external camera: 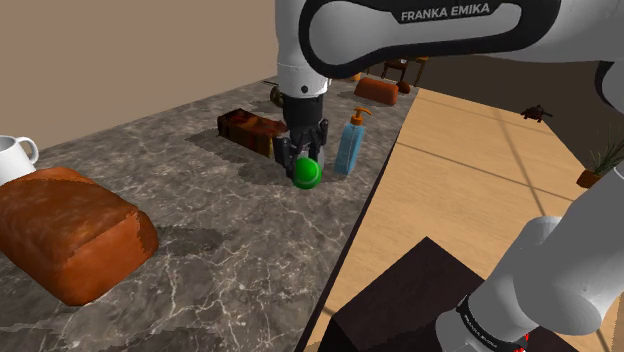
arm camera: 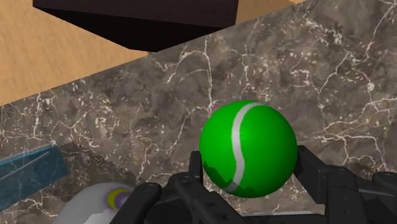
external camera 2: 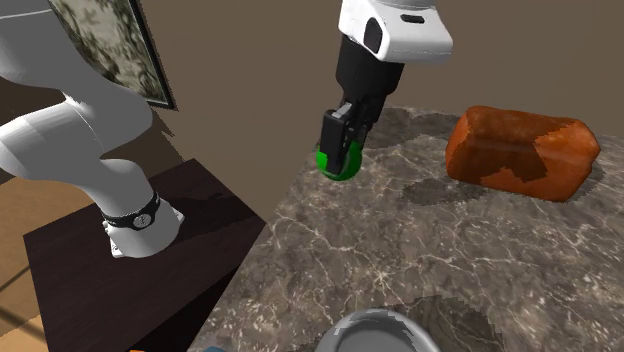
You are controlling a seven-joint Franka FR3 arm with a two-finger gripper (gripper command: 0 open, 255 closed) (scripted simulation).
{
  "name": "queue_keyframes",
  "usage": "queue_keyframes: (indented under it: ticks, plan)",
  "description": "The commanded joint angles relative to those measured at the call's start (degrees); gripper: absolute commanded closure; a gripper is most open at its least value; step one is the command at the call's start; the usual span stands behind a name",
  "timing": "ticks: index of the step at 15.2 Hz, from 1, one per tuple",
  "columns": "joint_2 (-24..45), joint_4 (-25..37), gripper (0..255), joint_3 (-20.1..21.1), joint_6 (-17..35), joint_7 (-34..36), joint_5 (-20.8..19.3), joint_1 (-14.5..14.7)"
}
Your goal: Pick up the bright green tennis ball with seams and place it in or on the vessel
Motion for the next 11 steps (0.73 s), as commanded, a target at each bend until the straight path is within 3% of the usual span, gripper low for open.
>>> queue_keyframes:
  ticks: [1, 5, 11]
  plan:
    - [-0.10, 1.57, 255, 0.00, -1.69, 0.04, 0.03, 0.00]
    - [-0.05, 4.49, 255, -0.02, -4.56, 0.05, 0.01, -0.02]
    - [6.80, 12.58, 255, -3.07, -6.05, -5.65, -2.75, -3.05]
